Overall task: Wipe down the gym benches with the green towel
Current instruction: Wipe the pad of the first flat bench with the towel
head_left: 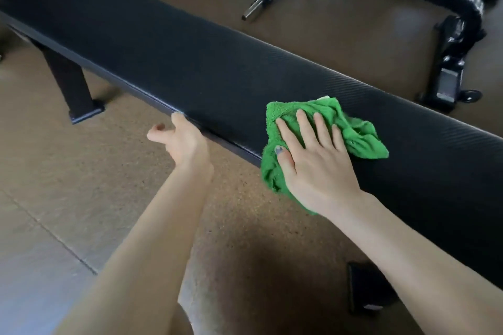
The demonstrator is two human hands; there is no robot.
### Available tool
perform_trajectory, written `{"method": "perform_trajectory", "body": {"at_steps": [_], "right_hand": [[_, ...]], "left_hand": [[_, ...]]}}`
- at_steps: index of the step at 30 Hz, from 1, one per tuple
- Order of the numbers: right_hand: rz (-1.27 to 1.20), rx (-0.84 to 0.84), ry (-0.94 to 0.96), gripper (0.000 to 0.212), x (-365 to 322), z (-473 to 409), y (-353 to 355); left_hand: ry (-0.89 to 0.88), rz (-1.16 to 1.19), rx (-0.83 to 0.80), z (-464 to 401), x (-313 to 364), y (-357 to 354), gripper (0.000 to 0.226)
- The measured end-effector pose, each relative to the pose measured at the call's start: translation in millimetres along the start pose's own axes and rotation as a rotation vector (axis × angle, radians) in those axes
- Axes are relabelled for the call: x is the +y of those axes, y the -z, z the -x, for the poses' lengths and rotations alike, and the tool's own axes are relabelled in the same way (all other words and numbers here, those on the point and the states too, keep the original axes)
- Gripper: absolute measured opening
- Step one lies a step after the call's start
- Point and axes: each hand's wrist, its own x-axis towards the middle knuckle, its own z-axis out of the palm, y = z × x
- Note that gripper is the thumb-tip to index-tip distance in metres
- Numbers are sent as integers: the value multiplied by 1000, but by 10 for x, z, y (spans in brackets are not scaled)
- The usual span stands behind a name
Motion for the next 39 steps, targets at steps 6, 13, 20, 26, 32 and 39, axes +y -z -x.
{"method": "perform_trajectory", "body": {"at_steps": [6,13,20,26,32,39], "right_hand": [[-47,52,-104,58,-388,-1028,60],[-17,130,-112,59,-598,-686,-25],[26,74,50,61,-553,-461,-50],[-13,60,136,59,-642,-1332,73],[-37,57,163,56,-848,-2412,169],[-16,49,317,58,-739,-2058,148]], "left_hand": [[-67,-14,64,-355,391,-302,46],[-152,130,88,-277,238,-291,34],[-188,138,88,-395,154,-312,31],[-216,109,123,-458,122,-360,32],[-234,58,160,-489,85,-366,30],[-206,-55,199,-363,171,-331,31]]}}
